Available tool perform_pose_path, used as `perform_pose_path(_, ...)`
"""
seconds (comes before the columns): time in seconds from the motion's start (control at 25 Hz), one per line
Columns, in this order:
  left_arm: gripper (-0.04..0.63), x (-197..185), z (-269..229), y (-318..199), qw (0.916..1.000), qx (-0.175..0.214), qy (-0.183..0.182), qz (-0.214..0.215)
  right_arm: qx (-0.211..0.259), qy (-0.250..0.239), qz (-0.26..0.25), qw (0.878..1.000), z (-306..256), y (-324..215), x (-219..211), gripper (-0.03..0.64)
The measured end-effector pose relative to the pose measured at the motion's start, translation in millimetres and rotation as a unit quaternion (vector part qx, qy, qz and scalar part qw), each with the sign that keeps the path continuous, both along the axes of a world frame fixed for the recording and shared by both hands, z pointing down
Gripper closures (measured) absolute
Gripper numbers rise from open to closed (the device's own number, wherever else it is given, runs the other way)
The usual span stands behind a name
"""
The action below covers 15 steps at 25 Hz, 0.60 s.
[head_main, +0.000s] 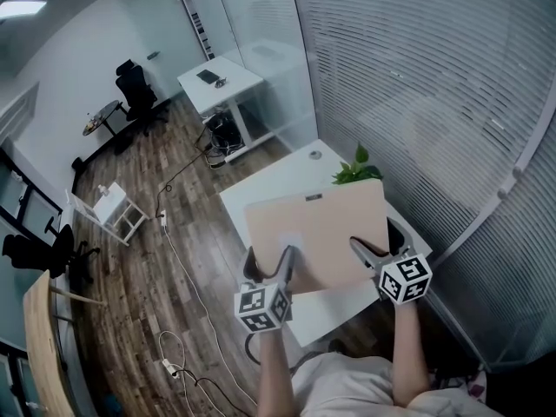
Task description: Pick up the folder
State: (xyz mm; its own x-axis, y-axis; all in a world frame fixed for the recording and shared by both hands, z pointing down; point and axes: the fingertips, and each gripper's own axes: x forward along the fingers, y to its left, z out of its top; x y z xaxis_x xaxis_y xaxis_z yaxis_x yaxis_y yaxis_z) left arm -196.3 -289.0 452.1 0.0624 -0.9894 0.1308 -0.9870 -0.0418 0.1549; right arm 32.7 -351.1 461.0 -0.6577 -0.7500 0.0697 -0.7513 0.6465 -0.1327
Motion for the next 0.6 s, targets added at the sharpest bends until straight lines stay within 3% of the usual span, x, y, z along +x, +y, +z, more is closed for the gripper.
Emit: perform_pose_path(0.6,0.193,-7.5,8.9,13.0,0.9999,0.004,0.011,-0.008,-0.005,0.003,-0.012,1.0,5.0,8.3,-7.8,0.195)
